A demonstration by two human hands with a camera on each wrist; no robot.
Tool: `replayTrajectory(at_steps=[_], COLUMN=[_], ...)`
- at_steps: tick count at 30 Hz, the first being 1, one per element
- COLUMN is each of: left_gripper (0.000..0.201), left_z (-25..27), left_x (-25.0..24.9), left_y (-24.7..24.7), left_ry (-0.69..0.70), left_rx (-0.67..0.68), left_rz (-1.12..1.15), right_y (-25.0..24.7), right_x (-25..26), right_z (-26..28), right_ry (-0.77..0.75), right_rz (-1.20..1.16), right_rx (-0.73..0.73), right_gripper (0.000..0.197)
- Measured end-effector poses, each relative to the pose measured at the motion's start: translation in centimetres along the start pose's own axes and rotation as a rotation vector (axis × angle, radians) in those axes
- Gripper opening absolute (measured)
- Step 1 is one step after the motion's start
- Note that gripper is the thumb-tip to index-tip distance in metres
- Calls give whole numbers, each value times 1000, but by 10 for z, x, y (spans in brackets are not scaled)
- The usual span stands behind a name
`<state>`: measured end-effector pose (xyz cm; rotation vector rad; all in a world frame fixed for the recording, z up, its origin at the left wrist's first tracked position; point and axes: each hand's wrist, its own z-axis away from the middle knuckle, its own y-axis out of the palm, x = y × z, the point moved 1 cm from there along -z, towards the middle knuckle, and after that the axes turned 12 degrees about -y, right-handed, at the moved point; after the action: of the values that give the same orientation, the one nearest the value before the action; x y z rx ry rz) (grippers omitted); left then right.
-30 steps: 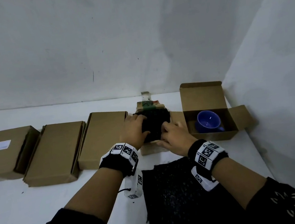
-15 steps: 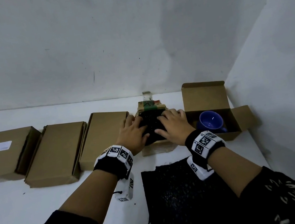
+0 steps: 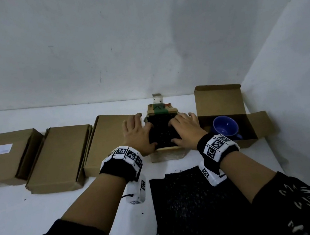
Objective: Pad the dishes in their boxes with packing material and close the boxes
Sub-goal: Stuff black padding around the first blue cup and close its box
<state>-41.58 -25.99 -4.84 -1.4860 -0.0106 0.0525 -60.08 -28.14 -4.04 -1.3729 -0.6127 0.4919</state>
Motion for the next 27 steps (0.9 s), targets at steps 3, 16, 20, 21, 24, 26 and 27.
replayTrajectory(at_steps=[3,16,20,21,24,26,27], left_gripper=[71,15,16,20,30,31,32], left_z=[-4,3,4,5,6,5,4], left_x=[-5,7,10,11,12,11,10], left_y=[2,3,9,10,11,14,16], left_ry=[-61,-204,-265,-248,-223,-238,-245], left_rx=[63,28,149,167,201,182,170], left_rz=[-39,994,1211,1236,1245,1240,1240], right_y=[-7,1,18,16,7,0,-4], right_x=[-1,35,46,45,42,38,34], right_z=[7,8,1,-1,-6,-10,-13], right_ry=[11,-192,-118,-88,-84,-124,-116], right_rz=[-19,-177,-443,-451,-456,-475,-494], right_rx=[-128,-113,40,76,220,244,179], right_gripper=[35,27,34,34,35,32,31])
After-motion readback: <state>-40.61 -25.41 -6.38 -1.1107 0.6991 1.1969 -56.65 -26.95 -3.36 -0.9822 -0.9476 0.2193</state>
